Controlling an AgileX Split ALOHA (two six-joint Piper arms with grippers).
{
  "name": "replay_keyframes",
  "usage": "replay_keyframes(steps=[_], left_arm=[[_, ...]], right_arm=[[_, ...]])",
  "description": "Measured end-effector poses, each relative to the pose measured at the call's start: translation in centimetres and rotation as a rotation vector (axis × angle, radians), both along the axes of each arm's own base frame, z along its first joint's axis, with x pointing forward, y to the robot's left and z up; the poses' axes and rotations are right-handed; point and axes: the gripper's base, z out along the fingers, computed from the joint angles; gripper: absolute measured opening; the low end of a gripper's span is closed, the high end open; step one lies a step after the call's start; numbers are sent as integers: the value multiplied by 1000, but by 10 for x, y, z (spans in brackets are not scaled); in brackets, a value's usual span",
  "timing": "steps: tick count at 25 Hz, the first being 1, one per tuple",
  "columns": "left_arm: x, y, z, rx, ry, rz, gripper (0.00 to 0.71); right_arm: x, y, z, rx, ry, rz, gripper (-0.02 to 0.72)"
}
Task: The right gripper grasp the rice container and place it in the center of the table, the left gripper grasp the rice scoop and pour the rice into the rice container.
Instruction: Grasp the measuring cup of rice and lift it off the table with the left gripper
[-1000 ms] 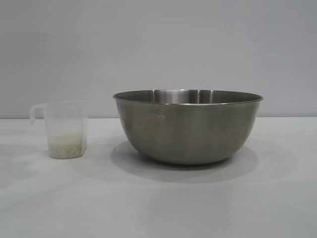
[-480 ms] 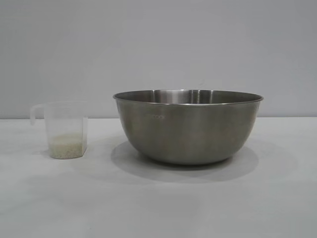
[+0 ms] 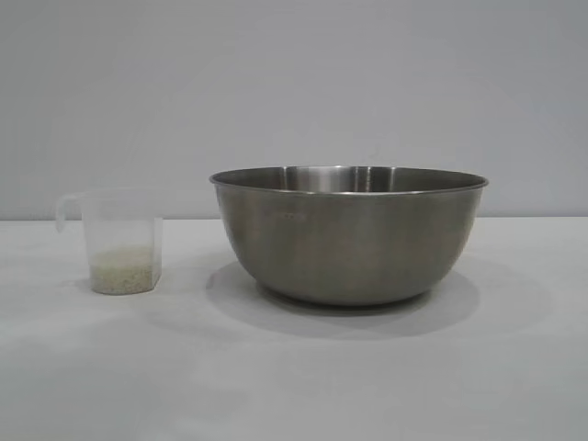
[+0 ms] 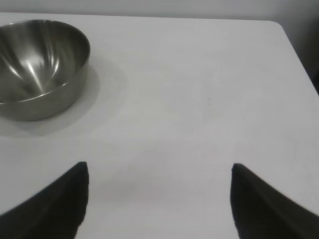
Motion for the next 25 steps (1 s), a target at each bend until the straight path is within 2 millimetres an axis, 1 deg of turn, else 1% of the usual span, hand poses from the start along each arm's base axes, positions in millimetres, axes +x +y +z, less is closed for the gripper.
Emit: replay_keyframes(steps=[5,10,15,17,21,24,25], left_arm=[[-7,8,-19,-5,-151,47,386],[-17,16,-31,-13,-321,85,386],[-29,17,-36,-12,-520,6,386],[-30,15,-38,-20,-578,-18,386],[-25,12,-49,-30,-603,-30,386],[-18,9,-61,-33,-607,-36,386],[-16,9,-68,-27,-581,-42,386]], right_arm=[[0,0,0,0,0,0,525],[0,0,0,0,0,0,525],[0,0,0,0,0,0,525],[0,0,0,0,0,0,525],[0,0,0,0,0,0,525],[0,0,0,0,0,0,525],[0,0,0,0,0,0,525]])
